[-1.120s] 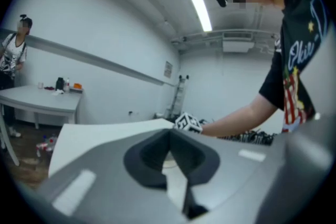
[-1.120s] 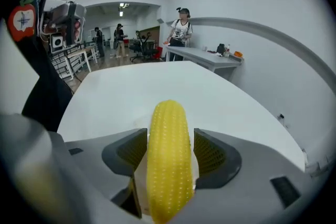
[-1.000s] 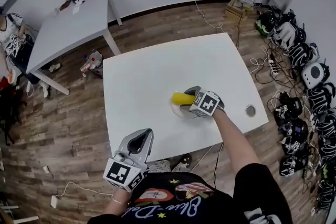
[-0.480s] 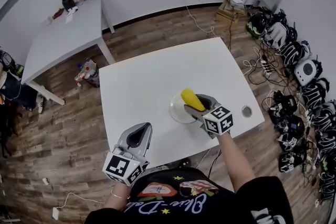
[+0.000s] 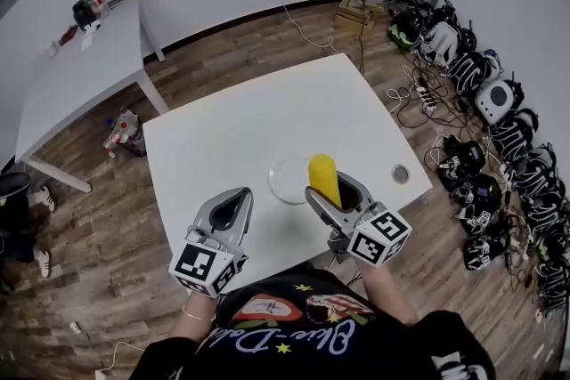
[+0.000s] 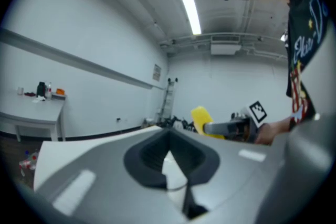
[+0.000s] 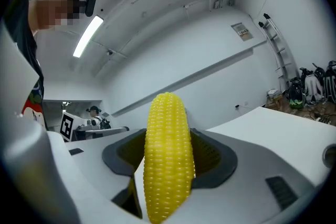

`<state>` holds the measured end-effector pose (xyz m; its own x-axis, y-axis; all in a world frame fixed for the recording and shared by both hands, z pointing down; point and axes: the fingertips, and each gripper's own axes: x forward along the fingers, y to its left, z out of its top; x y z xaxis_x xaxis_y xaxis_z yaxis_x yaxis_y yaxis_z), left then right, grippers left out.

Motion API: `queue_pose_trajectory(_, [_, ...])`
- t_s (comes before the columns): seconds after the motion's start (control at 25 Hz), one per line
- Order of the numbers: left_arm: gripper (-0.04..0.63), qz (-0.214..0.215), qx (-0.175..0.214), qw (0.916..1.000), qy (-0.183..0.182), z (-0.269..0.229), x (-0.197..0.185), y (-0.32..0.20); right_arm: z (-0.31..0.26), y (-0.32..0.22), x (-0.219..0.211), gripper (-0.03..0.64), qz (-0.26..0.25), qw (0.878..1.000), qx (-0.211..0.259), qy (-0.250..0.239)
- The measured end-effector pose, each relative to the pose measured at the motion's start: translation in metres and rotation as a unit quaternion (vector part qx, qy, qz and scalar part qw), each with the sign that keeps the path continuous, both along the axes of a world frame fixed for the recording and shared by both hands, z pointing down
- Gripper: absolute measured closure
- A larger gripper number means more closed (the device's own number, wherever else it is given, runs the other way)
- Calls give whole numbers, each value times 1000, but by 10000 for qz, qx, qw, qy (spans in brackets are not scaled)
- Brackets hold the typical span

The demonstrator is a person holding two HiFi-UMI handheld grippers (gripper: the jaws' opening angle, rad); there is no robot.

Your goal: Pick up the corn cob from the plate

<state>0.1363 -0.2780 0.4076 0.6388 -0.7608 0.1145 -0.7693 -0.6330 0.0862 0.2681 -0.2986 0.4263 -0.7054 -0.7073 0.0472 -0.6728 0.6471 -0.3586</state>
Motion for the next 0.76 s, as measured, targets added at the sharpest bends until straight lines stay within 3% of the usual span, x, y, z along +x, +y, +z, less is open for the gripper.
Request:
queue_pose_trajectory(0.28, [598, 73, -41, 10000, -44, 4, 13, -6, -12, 4, 3, 364, -63, 9999, 68, -94])
queue_pose_trajectory(0.76, [598, -117, -17, 9999, -108, 3, -11, -6, -16, -5, -17, 364, -190, 9997, 121, -80])
